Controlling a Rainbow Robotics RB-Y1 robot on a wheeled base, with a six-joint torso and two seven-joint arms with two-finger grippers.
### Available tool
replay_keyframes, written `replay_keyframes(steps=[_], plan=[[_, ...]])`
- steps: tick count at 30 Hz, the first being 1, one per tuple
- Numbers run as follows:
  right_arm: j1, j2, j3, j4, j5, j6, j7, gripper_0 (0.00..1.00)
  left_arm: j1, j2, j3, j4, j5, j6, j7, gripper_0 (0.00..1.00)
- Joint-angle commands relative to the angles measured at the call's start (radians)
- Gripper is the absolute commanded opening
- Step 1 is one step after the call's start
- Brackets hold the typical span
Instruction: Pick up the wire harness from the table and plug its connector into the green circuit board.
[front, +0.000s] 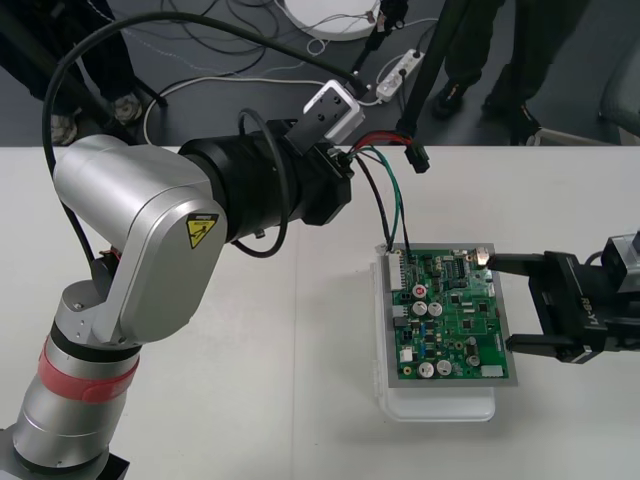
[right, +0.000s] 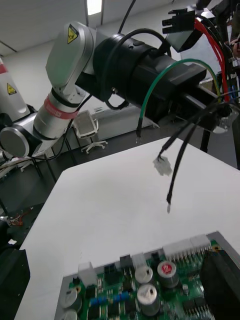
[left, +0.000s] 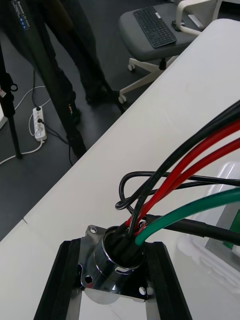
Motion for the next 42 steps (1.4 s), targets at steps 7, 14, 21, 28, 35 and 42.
replay_keyframes(steps=[7, 14, 21, 28, 35, 42], plan=[[0.234, -0.071, -0.333, -0.299, 0.029, 0.203, -0.23, 1.0, -0.043, -0.051, 0.013, 0.036, -0.007, 0.084, -0.037, 0.0], [0.395, -0.071, -0.503, -0.49, 0.042, 0.359, -0.316, 1.0, -0.043, -0.051, -0.002, 0.051, -0.005, 0.104, -0.032, 0.0], [0.514, -0.032, -0.621, -0.629, 0.075, 0.514, -0.342, 1.0, -0.032, -0.055, -0.025, 0.082, 0.001, 0.18, -0.032, 0.0], [0.578, -0.017, -0.649, -0.795, 0.055, 0.724, -0.354, 1.0, 0.012, -0.055, -0.039, 0.083, 0.038, 0.237, -0.037, 0.0], [0.601, 0.023, -0.66, -0.967, 0.048, 0.982, -0.362, 1.0, 0.012, -0.054, -0.042, 0.083, 0.056, 0.237, -0.039, 0.0], [0.63, 0.034, -0.66, -1.114, 0.046, 1.215, -0.363, 1.0, 0.012, -0.054, -0.044, 0.083, 0.067, 0.237, -0.039, 0.0]])
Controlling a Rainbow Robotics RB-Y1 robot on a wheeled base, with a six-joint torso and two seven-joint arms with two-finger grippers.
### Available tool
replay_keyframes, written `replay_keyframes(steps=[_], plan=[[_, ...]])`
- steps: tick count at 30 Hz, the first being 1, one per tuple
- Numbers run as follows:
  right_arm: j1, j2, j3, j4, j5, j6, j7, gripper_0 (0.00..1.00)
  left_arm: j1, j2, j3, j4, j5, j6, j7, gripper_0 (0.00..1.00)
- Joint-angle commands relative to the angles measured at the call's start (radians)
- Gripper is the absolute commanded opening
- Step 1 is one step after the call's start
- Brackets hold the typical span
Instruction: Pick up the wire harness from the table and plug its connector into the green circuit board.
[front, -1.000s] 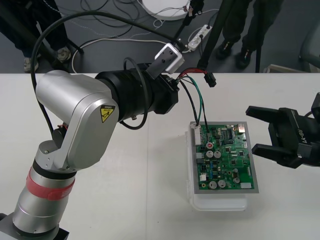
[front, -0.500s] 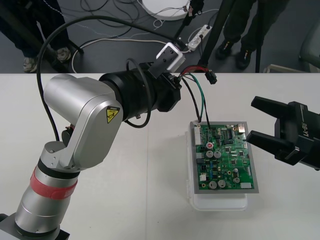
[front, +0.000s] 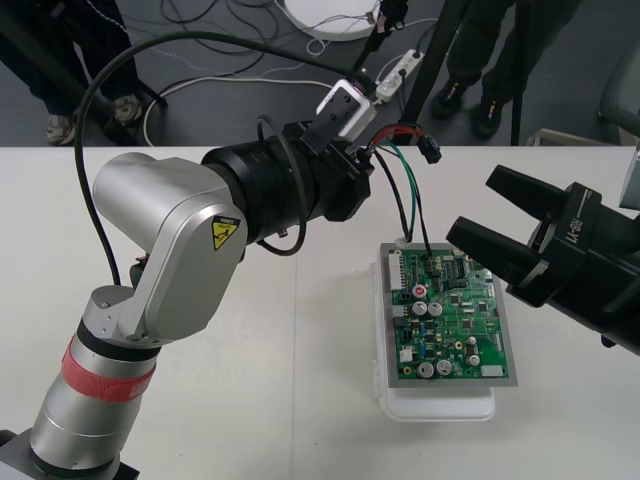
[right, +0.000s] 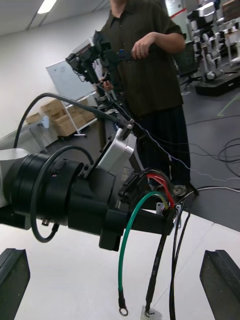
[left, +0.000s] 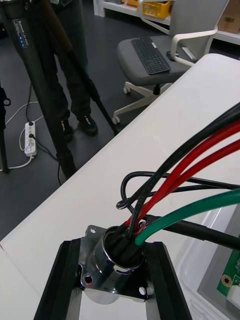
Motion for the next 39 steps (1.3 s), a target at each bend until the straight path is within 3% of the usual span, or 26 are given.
replay_keyframes(steps=[1, 6, 16, 27, 32, 39], plan=[[0.042, 0.014, -0.031, -0.126, -0.013, 0.14, -0.046, 1.0, 0.001, -0.032, -0.025, -0.013, 0.024, 0.065, -0.039, 0.0], [0.059, 0.015, -0.031, -0.228, -0.013, 0.323, -0.043, 1.0, 0.001, -0.03, -0.031, -0.013, 0.031, 0.065, -0.041, 0.0], [0.044, 0.014, -0.002, -0.228, 0.0, 0.553, -0.042, 1.0, 0.003, -0.032, -0.043, -0.013, 0.031, 0.086, -0.044, 0.0], [-0.128, 0.051, 0.152, -0.228, 0.0, 0.801, -0.037, 1.0, 0.003, -0.03, -0.043, -0.013, 0.024, 0.086, -0.045, 0.0], [-0.12, 0.044, 0.152, -0.228, 0.0, 0.762, -0.034, 1.0, 0.003, -0.03, -0.047, -0.013, 0.024, 0.086, -0.045, 0.0], [-0.062, 0.044, 0.104, -0.228, 0.0, 0.55, -0.042, 1.0, 0.003, -0.03, -0.048, -0.01, 0.013, 0.114, -0.039, 0.0]])
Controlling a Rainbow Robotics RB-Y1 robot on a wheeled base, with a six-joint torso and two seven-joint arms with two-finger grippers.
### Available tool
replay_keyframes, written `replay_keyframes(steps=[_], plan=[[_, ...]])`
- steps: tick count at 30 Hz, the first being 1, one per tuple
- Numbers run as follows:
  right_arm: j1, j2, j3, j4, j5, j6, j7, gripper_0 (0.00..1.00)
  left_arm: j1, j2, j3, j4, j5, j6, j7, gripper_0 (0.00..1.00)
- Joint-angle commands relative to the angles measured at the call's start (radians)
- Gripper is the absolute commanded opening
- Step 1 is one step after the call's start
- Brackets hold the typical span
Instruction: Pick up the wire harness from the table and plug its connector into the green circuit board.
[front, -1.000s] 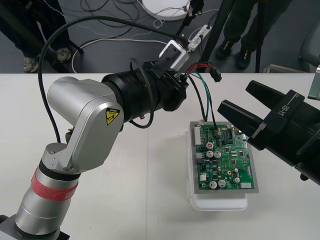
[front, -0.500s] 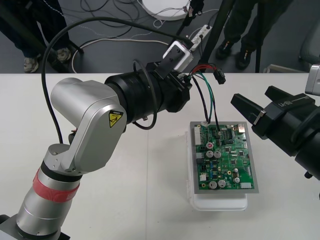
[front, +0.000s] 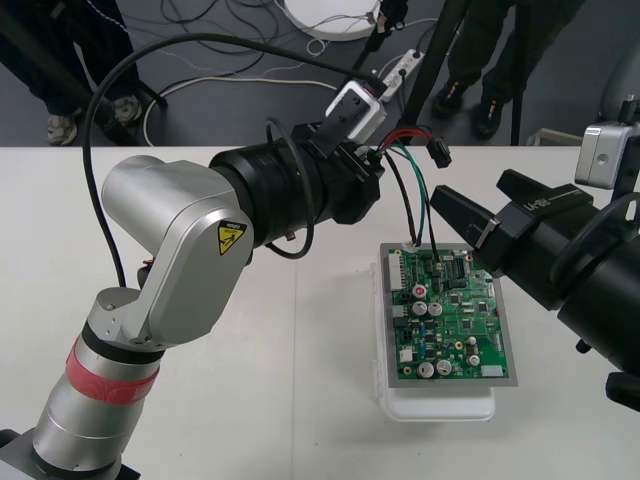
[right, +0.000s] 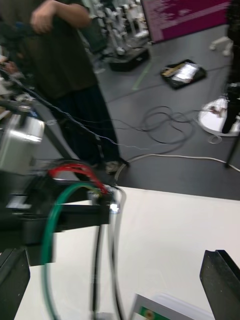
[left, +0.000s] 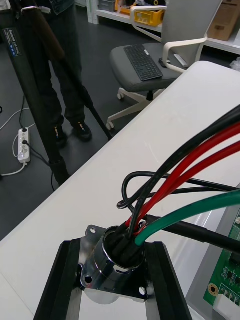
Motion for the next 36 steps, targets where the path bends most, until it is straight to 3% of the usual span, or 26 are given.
replay_keyframes(steps=[1, 6, 11, 19, 29, 36], plan=[[0.063, 0.009, -0.059, -0.03, 0.001, -0.162, -0.045, 1.0, 0.003, -0.03, -0.026, -0.005, -0.004, 0.095, -0.039, 0.0], [0.133, 0.009, -0.112, -0.03, -0.01, -0.285, -0.051, 1.0, -0.002, -0.03, -0.036, 0.05, 0.0, 0.156, -0.045, 0.0], [0.132, 0.012, -0.136, -0.03, -0.007, -0.292, -0.052, 1.0, -0.011, -0.032, -0.048, 0.098, 0.0, 0.207, -0.048, 0.0], [0.056, 0.019, -0.13, -0.03, -0.004, -0.288, -0.043, 1.0, -0.011, -0.032, -0.062, 0.102, 0.0, 0.216, -0.048, 0.0], [-0.066, 0.013, -0.013, -0.03, 0.081, -0.234, -0.039, 1.0, -0.011, -0.032, -0.062, 0.102, 0.012, 0.222, -0.048, 0.0], [-0.094, 0.013, 0.028, -0.014, 0.107, -0.217, -0.034, 1.0, -0.011, -0.027, -0.06, 0.102, 0.016, 0.228, -0.05, 0.0]])
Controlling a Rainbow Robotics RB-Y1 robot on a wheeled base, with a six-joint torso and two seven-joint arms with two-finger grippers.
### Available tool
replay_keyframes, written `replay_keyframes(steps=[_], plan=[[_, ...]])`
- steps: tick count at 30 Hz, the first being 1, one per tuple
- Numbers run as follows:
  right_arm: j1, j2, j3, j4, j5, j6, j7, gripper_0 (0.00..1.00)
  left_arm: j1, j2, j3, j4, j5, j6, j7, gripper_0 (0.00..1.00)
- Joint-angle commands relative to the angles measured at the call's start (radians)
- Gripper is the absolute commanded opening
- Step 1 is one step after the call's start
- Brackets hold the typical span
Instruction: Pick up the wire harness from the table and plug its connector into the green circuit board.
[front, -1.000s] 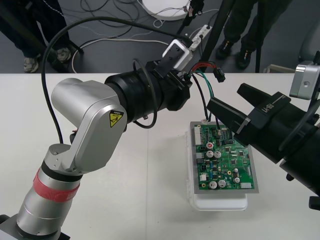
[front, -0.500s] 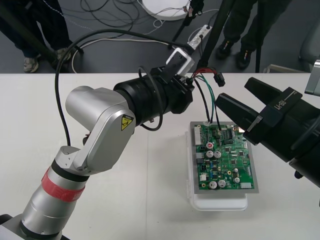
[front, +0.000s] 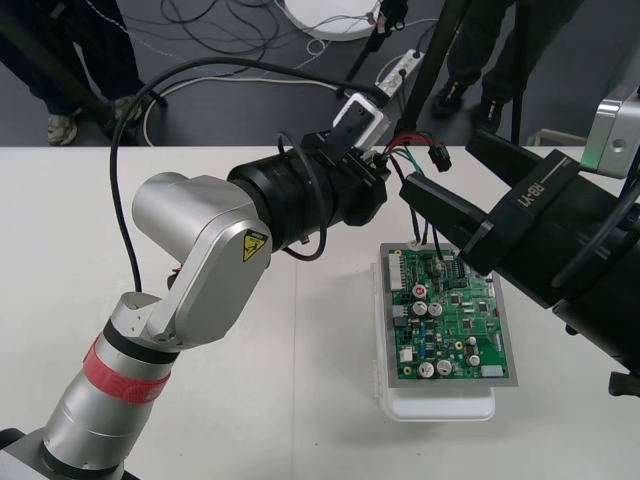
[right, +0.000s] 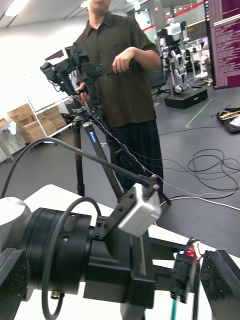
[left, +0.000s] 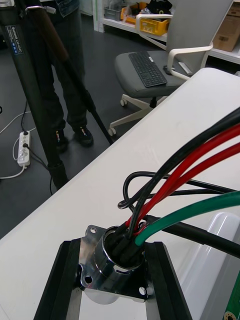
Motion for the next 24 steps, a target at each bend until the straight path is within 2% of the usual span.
replay_keyframes(steps=[1, 10, 24], plan=[[-0.036, 0.004, 0.033, -0.006, 0.014, 0.011, -0.031, 1.0, -0.011, -0.024, -0.02, -0.014, 0.019, 0.069, -0.051, 0.0], [-0.037, -0.011, 0.054, 0.043, 0.038, 0.01, -0.022, 1.0, -0.011, -0.012, -0.02, -0.014, 0.031, 0.069, -0.062, 0.0], [-0.108, -0.013, 0.056, 0.117, 0.034, 0.011, -0.029, 1.0, -0.011, 0.002, -0.022, -0.014, 0.04, 0.08, -0.066, 0.0]])
